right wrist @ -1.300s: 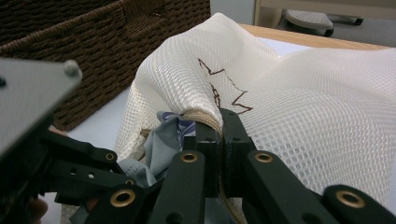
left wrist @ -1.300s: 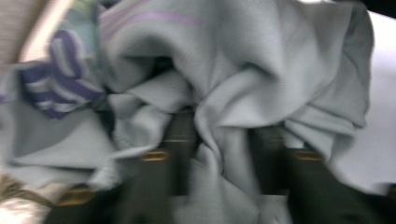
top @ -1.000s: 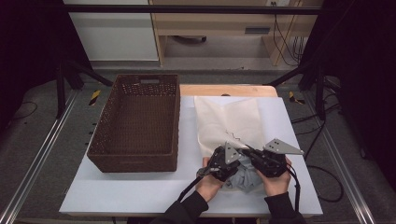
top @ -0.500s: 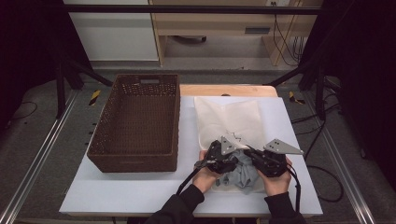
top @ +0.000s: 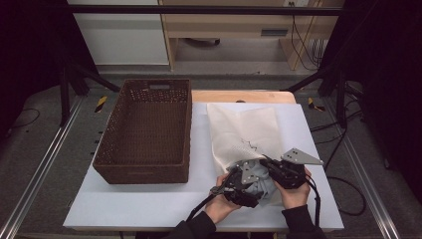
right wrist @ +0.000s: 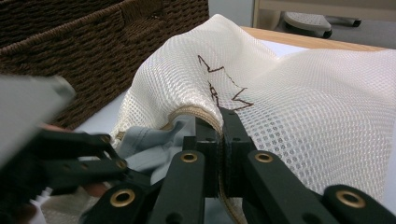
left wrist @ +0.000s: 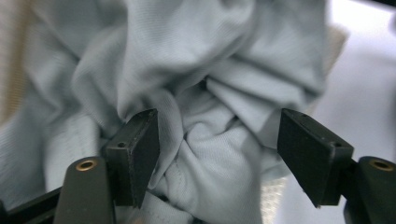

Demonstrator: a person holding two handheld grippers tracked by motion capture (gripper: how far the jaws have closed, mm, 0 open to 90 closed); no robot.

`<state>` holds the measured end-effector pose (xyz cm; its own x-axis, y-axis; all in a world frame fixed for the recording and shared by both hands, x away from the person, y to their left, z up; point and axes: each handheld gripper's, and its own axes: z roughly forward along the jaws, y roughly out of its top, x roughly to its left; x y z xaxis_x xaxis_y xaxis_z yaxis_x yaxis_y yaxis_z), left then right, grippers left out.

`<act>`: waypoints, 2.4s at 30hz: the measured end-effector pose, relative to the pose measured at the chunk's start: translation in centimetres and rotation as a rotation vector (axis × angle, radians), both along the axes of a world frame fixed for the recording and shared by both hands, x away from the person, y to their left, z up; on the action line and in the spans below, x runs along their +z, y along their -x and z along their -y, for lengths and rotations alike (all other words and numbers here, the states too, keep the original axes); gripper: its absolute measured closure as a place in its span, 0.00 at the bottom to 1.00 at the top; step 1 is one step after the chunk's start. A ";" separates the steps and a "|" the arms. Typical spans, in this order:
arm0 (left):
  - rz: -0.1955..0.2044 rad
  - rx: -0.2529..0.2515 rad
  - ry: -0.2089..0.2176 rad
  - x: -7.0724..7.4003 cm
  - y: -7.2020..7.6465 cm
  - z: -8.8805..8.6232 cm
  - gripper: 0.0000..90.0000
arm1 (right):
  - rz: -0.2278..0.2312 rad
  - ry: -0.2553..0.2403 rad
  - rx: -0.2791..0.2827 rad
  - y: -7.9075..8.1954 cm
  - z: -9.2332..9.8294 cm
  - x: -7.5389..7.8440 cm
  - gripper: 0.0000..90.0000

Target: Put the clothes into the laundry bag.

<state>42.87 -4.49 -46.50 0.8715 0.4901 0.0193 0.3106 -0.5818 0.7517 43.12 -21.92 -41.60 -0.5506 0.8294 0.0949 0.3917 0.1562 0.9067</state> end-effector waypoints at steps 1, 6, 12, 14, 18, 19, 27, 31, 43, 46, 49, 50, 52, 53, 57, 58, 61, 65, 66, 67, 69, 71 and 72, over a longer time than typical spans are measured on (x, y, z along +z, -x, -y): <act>0.018 0.001 -0.015 -0.3 0.0 0.2 0.35 | -0.001 0.000 0.001 0.0 0.0 0.0 0.98; 0.096 0.053 -0.058 -0.5 0.3 0.6 0.70 | -0.002 0.000 0.001 0.0 0.0 0.0 0.98; 0.027 0.092 0.022 0.6 -0.5 -0.2 0.91 | -0.002 0.000 0.009 0.1 0.0 0.1 0.98; 0.053 0.091 0.030 1.6 -0.5 -0.3 0.91 | 0.000 -0.007 0.006 0.1 0.1 0.2 0.98; 0.078 0.096 0.025 2.7 -2.1 0.0 0.92 | 0.004 -0.010 0.008 0.2 0.2 0.3 0.98; 0.073 0.101 0.028 2.5 -2.5 0.1 0.92 | 0.007 -0.013 0.006 0.2 0.2 0.3 0.98; 0.122 0.170 0.001 0.2 -4.6 0.8 0.88 | 0.007 -0.007 0.002 0.2 0.1 0.2 0.98; 0.081 0.144 0.021 0.6 -4.2 0.4 0.73 | -0.006 -0.004 -0.009 0.0 0.4 -0.1 0.98; 0.013 -0.003 0.087 2.0 -0.2 -0.3 0.36 | 0.000 -0.013 -0.023 0.0 0.6 0.0 0.98; -0.032 0.005 0.048 0.7 -0.8 1.2 0.36 | 0.001 -0.015 -0.023 0.0 0.5 0.0 0.98; -0.042 0.017 0.022 -0.7 -1.3 2.4 0.37 | 0.001 -0.011 -0.019 -0.1 0.5 -0.1 0.98; -0.041 0.023 0.014 -1.1 -1.4 2.7 0.38 | 0.001 -0.010 -0.017 -0.1 0.5 -0.1 0.98; -0.003 0.046 0.006 -1.7 -1.4 3.1 0.47 | 0.000 -0.012 -0.017 -0.1 0.6 -0.1 0.98; 0.007 0.065 0.007 -1.6 -1.4 3.1 0.56 | -0.002 -0.011 -0.019 -0.1 0.6 -0.1 0.98; -0.020 0.088 0.030 -1.0 -1.9 2.5 0.85 | -0.006 -0.013 -0.022 -0.1 0.7 -0.1 0.98; -0.019 0.087 0.036 -0.8 -1.9 2.3 0.86 | -0.007 -0.014 -0.021 -0.1 0.7 -0.1 0.98; 0.029 0.088 0.048 0.4 -1.9 1.9 0.88 | -0.003 -0.015 -0.021 0.0 0.8 0.0 0.98; 0.062 0.073 0.023 1.4 -2.9 1.9 0.89 | 0.004 -0.027 -0.021 0.1 0.8 0.2 0.98; 0.065 0.077 0.010 1.4 -3.4 2.0 0.89 | 0.008 -0.027 -0.022 0.1 0.8 0.3 0.98; 0.072 0.076 -0.001 1.3 -3.7 2.0 0.89 | 0.009 -0.026 -0.018 0.2 0.8 0.3 0.98; 0.113 0.100 -0.044 0.8 -4.4 2.2 0.88 | 0.009 -0.029 -0.018 0.2 0.8 0.3 0.98; 0.152 0.122 -0.087 0.2 -5.0 2.3 0.88 | 0.004 -0.026 -0.020 0.2 0.8 0.3 0.98; 0.149 0.137 -0.090 -0.1 -5.5 2.3 0.88 | 0.003 -0.022 -0.018 0.2 0.8 0.3 0.98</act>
<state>48.32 -6.75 -46.61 0.7809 0.5944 0.1921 0.2808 -0.6087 0.7420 42.95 -22.68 -41.31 -0.5355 0.8371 0.1118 0.3917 0.1288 0.9110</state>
